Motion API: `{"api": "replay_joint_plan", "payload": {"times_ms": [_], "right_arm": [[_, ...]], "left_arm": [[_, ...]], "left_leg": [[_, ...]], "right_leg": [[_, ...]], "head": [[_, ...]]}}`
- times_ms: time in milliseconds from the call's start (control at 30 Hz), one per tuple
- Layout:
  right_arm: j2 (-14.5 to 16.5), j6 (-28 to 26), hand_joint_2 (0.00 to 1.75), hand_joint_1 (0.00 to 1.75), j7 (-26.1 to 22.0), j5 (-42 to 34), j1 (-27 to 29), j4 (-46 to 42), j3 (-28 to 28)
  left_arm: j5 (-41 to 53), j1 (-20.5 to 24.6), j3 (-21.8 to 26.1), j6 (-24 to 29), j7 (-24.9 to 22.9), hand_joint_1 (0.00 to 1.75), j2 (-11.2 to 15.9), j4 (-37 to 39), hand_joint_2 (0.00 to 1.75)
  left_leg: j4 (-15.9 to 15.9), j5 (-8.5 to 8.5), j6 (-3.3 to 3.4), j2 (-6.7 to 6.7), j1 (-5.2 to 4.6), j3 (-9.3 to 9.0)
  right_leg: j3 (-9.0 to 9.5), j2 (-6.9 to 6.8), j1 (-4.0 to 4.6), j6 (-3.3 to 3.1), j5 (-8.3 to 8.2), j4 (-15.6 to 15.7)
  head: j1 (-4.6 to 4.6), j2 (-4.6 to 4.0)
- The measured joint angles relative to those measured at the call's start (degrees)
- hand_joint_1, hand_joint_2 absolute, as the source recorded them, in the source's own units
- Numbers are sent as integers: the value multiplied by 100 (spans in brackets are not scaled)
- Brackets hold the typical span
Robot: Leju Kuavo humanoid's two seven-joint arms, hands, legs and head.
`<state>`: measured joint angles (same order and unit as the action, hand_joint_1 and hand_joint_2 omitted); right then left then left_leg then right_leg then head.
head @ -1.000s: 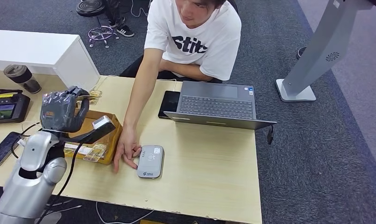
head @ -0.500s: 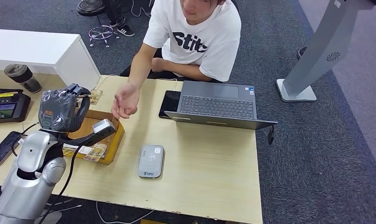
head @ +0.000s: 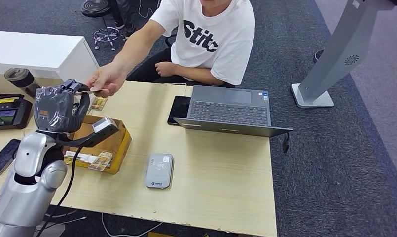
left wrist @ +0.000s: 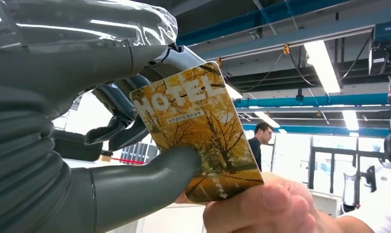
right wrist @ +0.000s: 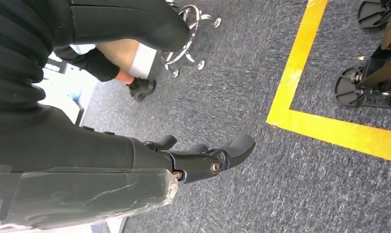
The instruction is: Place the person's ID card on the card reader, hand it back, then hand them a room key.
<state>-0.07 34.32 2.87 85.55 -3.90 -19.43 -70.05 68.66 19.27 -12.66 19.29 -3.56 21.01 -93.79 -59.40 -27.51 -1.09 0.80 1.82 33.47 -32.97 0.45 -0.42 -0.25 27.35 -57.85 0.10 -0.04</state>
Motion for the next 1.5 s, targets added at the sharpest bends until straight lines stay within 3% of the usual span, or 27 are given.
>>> {"api": "replay_joint_plan", "payload": {"times_ms": [633, 767, 800, 933, 1500], "right_arm": [[2, 0, 175, 0, 34, 15, 0, 2, 0], [2, 0, 175, 0, 34, 15, 0, 4, 0], [2, 0, 175, 0, 34, 16, 1, 4, 0], [2, 0, 175, 0, 34, 18, -2, 7, 0], [12, 0, 175, 0, 46, 4, 12, 7, 0]], "left_arm": [[-11, -1, -2, 45, 58, 175, -188, 79, 175], [-17, -1, -2, 66, 58, 0, -196, 80, 175], [-27, -1, -2, 98, 58, 0, -205, 81, 175], [-127, -11, -2, 190, 78, 0, -253, 81, 0], [-72, -180, -5, 259, -18, 0, -437, 107, 0]], "left_leg": [[-1, -9, 0, -22, 0, 7], [-1, -10, 1, -31, 0, 7], [-1, -11, 1, -32, 0, 8], [0, -12, 3, -27, 0, 10], [-1, -9, 1, -27, 0, 8]], "right_leg": [[-17, 27, 0, 0, 1, 0], [-21, 37, 0, 0, 1, 0], [-21, 37, 0, 0, 1, 0], [-20, 32, 0, 2, 3, 1], [-18, 31, 0, 2, -1, 1]], "head": [[-1, 0], [-1, 0], [-1, 0], [1, 0], [-1, 0]]}}
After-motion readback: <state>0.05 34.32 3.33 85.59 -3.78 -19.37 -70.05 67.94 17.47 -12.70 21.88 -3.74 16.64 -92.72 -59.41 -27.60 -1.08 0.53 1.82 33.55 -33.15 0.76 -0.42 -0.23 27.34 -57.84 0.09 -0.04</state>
